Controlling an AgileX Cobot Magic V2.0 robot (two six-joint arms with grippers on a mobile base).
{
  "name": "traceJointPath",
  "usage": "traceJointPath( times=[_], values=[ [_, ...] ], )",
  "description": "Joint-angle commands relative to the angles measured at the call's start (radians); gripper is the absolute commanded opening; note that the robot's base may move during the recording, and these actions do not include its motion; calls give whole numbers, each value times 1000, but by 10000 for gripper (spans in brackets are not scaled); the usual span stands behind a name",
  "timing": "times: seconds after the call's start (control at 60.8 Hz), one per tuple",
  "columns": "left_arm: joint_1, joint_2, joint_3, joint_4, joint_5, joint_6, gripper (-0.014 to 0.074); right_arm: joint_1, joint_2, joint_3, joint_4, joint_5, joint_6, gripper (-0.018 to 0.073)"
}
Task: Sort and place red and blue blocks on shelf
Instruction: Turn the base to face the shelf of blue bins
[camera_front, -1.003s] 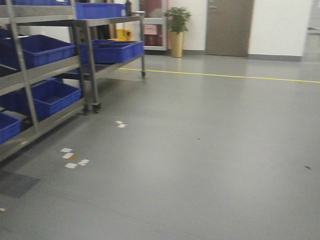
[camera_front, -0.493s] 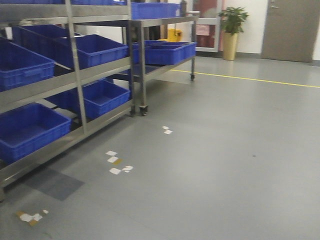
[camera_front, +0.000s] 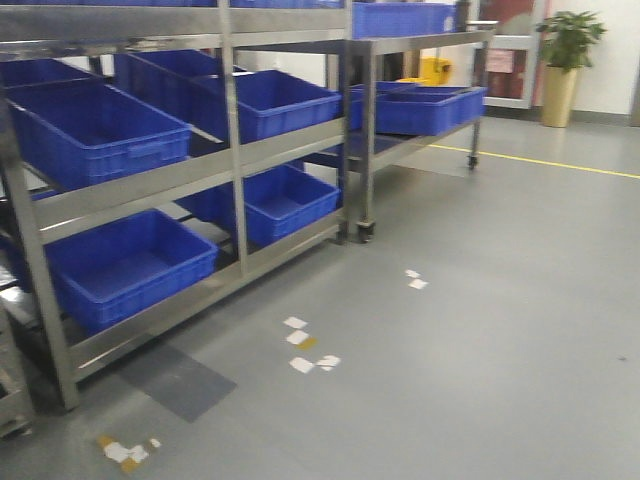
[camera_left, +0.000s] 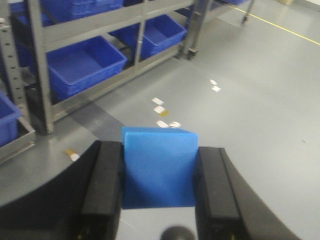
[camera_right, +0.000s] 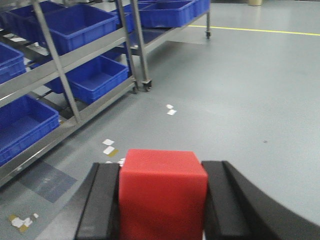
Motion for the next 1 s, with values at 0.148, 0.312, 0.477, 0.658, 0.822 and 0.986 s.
traceJointPath(
  times=[0.148,0.312,0.477,0.658,0.822,0.986],
  values=[
    [2,3,-30,3,-89,-1,124,-5,9,-28,-13,-85,-1,56],
    [2,3,-30,3,-89,-1,124,-5,9,-28,-13,-85,-1,56],
    [2,3,-30,3,-89,-1,124,-5,9,-28,-13,-85,-1,56],
    [2,3,-30,3,-89,-1,124,-5,9,-28,-13,-85,-1,56],
    [2,3,-30,3,-89,-1,124,-5,9,-28,-13,-85,-1,56],
    [2,3,-30,3,-89,-1,125,-5,9,-28,-13,-85,-1,56]
  ],
)
